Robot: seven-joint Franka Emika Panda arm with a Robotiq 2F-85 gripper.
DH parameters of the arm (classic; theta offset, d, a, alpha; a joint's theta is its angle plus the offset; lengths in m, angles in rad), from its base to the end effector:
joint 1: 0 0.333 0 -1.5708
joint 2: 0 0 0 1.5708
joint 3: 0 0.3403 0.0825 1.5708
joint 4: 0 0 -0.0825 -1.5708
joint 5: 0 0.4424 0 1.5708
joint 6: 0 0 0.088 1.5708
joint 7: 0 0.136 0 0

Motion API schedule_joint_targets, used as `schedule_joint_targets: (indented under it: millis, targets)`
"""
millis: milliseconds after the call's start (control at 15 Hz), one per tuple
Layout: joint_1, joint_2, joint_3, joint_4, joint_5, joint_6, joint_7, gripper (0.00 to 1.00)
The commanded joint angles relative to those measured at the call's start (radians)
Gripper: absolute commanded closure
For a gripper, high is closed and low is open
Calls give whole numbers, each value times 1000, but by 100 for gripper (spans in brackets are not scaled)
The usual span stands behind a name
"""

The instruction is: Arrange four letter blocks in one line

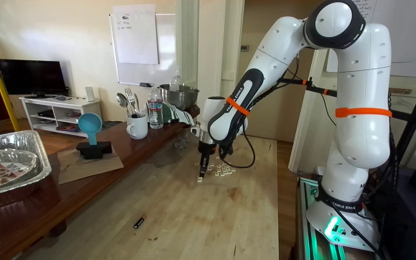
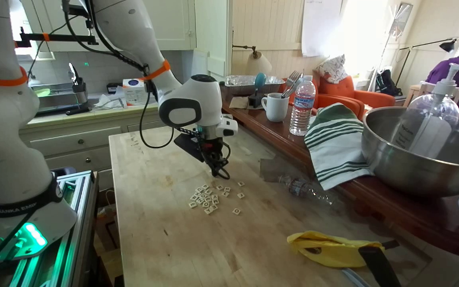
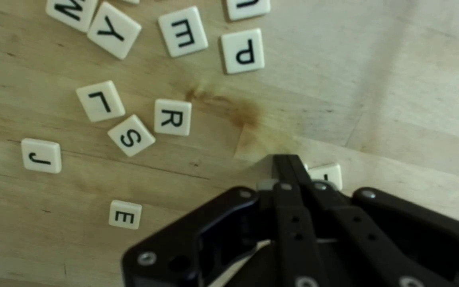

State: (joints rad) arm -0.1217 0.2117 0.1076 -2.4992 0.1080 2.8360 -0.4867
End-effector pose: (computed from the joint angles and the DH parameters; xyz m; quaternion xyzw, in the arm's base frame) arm 0.5160 -0.0092 0.1573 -0.9808 -0.1824 -0.0681 0.0142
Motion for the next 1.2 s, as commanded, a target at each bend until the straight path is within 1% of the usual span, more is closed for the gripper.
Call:
schedule_joint_targets:
  millis: [0, 333, 600, 733, 933, 1133]
  targets:
    - [-3, 30, 16, 24, 27, -39, 22, 100]
    - [-5, 31, 24, 27, 24, -61, -1, 100]
    - [-4, 19, 25, 25, 31, -67, 8, 100]
    - [-8, 0, 31, 17, 48, -61, 4, 100]
    - [-19, -23, 49, 8, 105, -58, -13, 100]
    - [-15, -47, 51, 1, 133, -60, -21, 100]
